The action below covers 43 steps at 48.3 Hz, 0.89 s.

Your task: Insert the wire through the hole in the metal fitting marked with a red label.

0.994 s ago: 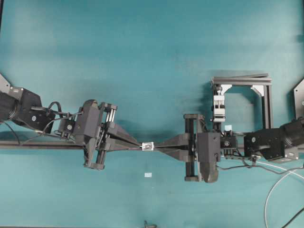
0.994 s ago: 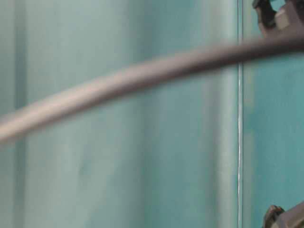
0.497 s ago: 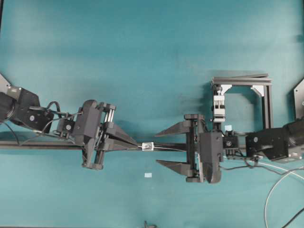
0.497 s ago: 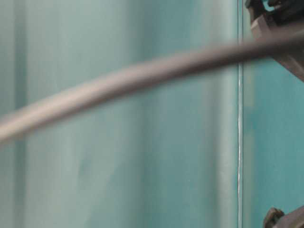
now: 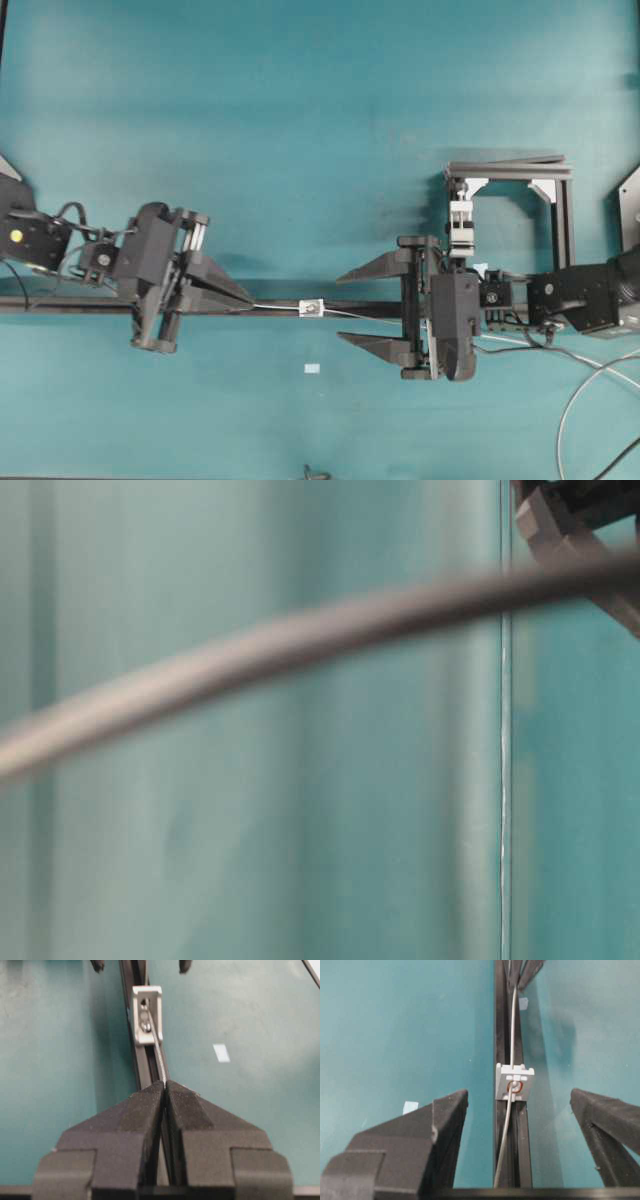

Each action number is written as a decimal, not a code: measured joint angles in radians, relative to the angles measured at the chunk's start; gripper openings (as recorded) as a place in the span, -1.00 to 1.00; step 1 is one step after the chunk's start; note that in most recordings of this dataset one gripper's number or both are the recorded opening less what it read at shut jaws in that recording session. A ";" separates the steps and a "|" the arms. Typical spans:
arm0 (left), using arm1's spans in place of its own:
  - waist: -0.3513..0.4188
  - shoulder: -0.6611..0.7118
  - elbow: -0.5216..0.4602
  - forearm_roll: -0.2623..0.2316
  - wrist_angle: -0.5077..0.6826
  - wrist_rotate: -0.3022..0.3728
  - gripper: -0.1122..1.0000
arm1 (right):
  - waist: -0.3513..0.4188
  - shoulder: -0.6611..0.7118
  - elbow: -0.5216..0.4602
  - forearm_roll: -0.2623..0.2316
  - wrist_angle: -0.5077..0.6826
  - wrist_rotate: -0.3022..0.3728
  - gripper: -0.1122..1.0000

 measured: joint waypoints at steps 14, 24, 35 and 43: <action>-0.018 -0.098 0.086 0.000 0.028 -0.055 -0.98 | 0.000 0.000 0.005 0.000 0.000 0.000 0.85; -0.026 -0.141 0.123 0.000 0.063 -0.071 -0.98 | 0.000 0.000 0.005 0.000 0.000 0.000 0.85; -0.032 -0.176 0.140 0.002 0.078 -0.071 -0.98 | -0.002 0.000 0.005 0.000 0.000 0.000 0.85; -0.032 -0.184 0.155 0.003 0.106 -0.089 -0.98 | -0.002 0.000 0.005 0.000 0.002 0.000 0.85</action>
